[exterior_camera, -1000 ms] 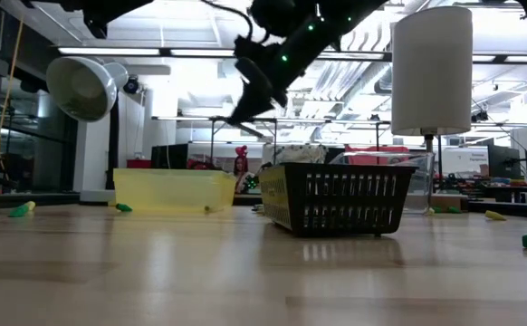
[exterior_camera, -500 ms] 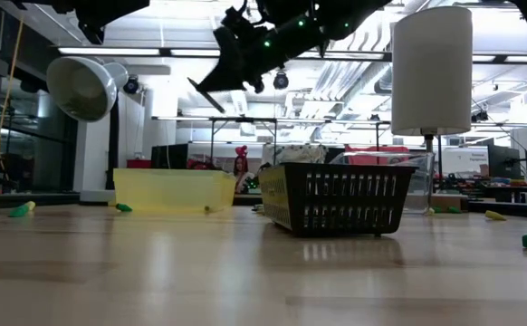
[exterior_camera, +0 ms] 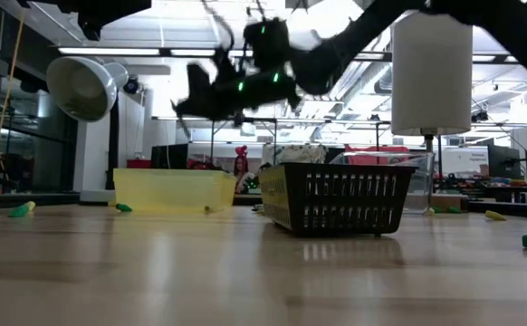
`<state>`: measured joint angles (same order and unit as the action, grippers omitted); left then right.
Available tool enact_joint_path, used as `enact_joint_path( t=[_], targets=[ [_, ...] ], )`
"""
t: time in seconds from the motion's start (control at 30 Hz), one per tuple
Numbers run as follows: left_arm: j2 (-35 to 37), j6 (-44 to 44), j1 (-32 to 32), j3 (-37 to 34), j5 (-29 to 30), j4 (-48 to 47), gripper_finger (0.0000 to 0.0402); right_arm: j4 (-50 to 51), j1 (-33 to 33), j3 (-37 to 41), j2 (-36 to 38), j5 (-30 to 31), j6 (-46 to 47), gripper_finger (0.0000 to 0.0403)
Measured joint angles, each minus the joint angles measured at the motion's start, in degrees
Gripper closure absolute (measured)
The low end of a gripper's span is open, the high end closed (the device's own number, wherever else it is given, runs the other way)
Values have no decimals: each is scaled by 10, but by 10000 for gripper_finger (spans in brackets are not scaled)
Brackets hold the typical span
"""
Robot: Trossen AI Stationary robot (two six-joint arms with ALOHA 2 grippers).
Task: Sort crayons
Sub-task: Put the gray crayon into the yellow transparent bin
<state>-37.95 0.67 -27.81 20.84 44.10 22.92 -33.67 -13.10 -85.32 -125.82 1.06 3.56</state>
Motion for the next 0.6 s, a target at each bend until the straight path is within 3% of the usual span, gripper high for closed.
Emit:
enact_joint_path(
  t=[0.23, 0.6],
  targets=[
    [0, 0, 0, 0, 0, 1, 227, -16, 4, 0, -55, 59, 30, 403],
    [0, 0, 0, 0, 2, 1, 227, -11, 4, 0, -60, 64, 40, 384]
  ],
)
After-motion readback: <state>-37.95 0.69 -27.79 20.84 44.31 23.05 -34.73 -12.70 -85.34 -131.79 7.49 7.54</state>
